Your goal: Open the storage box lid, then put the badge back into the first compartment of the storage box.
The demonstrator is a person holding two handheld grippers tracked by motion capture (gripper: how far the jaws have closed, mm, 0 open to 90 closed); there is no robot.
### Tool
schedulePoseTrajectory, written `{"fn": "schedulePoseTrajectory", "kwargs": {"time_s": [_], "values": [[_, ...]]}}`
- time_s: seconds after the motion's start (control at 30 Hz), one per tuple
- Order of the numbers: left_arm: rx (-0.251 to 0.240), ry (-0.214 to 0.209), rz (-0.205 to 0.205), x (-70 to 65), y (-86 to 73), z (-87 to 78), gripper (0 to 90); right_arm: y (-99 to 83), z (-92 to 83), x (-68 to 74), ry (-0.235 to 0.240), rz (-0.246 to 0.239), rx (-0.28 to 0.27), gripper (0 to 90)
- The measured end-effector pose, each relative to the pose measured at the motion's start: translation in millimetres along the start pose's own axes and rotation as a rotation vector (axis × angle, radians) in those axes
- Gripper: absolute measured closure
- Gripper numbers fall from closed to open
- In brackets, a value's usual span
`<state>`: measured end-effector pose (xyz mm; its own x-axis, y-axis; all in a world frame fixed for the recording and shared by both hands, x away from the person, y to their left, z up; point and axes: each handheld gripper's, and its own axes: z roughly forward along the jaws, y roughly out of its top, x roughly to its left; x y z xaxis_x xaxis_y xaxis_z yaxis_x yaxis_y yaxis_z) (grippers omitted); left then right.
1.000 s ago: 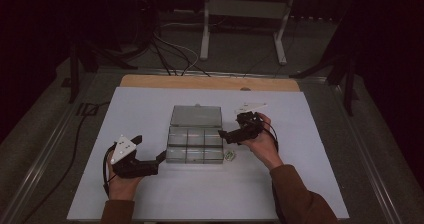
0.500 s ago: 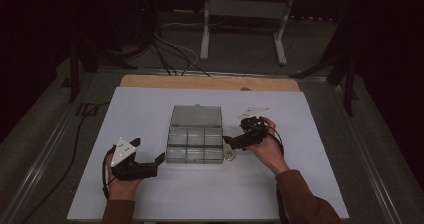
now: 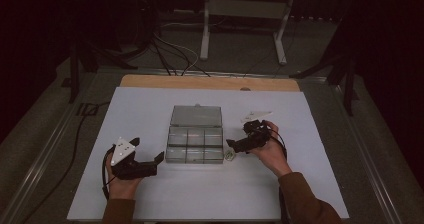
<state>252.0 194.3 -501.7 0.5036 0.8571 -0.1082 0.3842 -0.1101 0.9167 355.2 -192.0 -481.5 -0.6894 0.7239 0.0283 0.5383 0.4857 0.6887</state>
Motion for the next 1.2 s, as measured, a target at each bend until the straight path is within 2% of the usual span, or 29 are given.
{"fn": "schedulePoseTrajectory", "kwargs": {"time_s": [0.4,0.47,0.67,0.77,0.83,0.93,1.0,1.1,1.2], "values": [[-0.007,0.008,-0.003,0.3,-0.2,-0.5,1.1,-8.8,4.3,3.2,0.033,-0.019,0.035,1.1],[-0.005,0.006,0.001,0.1,-0.5,-0.7,1.1,-9.1,6.1,4.3,0.046,-0.024,0.055,1.2],[-0.006,0.009,-0.005,0.6,-1.0,-0.6,1.2,-11.3,12.2,9.4,0.043,-0.043,0.085,2.8],[-0.006,0.01,-0.006,0.5,-1.3,-0.7,1.1,-13.0,13.7,9.9,0.077,-0.032,0.083,11.9],[-0.002,0.012,-0.008,0.6,-1.7,-0.5,1.2,-14.2,15.8,11.2,0.08,-0.028,0.094,19.4],[0.0,0.01,-0.008,0.9,-2.0,0.1,1.2,-16.1,20.1,13.0,0.084,-0.046,0.135,35.1],[-0.002,0.011,-0.008,0.8,-1.9,-0.3,1.2,-18.0,22.6,12.8,0.121,-0.037,0.157,43.7],[0.0,0.013,-0.008,1.1,-1.9,-0.5,1.2,-21.5,26.0,12.0,0.152,-0.025,0.192,52.8],[0.004,0.014,-0.006,1.0,-2.0,-0.3,1.2,-24.9,28.8,10.7,0.174,-0.004,0.217,57.3]]}}
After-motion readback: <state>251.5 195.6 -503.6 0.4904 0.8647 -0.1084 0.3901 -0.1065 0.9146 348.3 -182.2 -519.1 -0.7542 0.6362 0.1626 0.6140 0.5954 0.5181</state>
